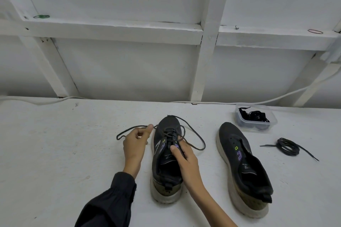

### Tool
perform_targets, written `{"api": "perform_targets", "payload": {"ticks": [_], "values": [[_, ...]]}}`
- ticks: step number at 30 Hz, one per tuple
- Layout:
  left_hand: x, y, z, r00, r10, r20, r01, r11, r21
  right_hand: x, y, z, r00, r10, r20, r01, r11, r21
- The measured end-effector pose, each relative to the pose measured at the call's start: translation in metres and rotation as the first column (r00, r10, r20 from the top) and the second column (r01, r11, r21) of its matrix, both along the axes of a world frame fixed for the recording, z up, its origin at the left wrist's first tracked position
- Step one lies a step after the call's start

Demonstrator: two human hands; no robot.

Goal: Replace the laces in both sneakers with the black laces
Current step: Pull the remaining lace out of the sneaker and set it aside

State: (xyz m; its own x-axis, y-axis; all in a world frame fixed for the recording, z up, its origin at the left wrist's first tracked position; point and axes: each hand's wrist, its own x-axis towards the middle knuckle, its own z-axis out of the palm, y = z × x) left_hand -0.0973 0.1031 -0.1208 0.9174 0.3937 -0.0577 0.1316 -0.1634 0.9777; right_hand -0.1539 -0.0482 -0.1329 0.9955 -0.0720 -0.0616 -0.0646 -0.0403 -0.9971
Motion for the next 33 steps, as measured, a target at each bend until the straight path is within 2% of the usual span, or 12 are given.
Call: {"api": "perform_targets", "payload": {"ticks": [4,8,12,14,17,19,24,28,31,33], "values": [[-0.013,-0.009,0.002,0.995,-0.097,-0.025,0.094,0.990,-0.104,0.001,-0.002,0.001,0.999,-0.026,0.030,0.027,0.999,-0.032],[-0.023,-0.019,-0.003,0.973,-0.231,0.015,0.230,0.959,-0.164,0.011,-0.006,0.012,0.994,-0.105,-0.024,0.107,0.991,0.082],[-0.031,-0.028,-0.007,0.931,-0.363,0.044,0.365,0.914,-0.176,0.031,-0.013,0.012,0.993,-0.094,0.073,0.107,0.970,-0.219],[-0.034,-0.031,-0.005,0.902,-0.429,0.053,0.432,0.893,-0.128,0.038,-0.015,0.013,0.992,-0.077,0.096,0.109,0.914,-0.392],[-0.034,-0.030,-0.008,0.884,-0.467,0.022,0.467,0.880,-0.086,0.047,-0.017,0.021,0.991,-0.012,0.132,0.097,0.750,-0.655],[-0.032,-0.029,-0.009,0.875,-0.484,0.000,0.483,0.873,-0.069,0.052,-0.018,0.027,0.990,0.025,0.136,0.087,0.650,-0.755],[-0.032,-0.028,-0.011,0.867,-0.498,-0.012,0.498,0.867,-0.032,0.060,-0.014,0.033,0.985,0.118,0.125,0.041,0.543,-0.839],[-0.032,-0.028,-0.011,0.862,-0.507,-0.016,0.507,0.862,-0.024,0.065,-0.008,0.037,0.988,0.101,0.117,0.058,0.464,-0.884],[-0.032,-0.028,-0.011,0.862,-0.506,-0.021,0.506,0.862,-0.021,0.069,-0.004,0.036,0.980,0.133,0.145,0.087,0.368,-0.926],[-0.032,-0.027,-0.011,0.863,-0.505,-0.022,0.504,0.863,-0.029,0.070,-0.007,0.035,0.977,0.150,0.154,0.083,0.401,-0.912]]}}
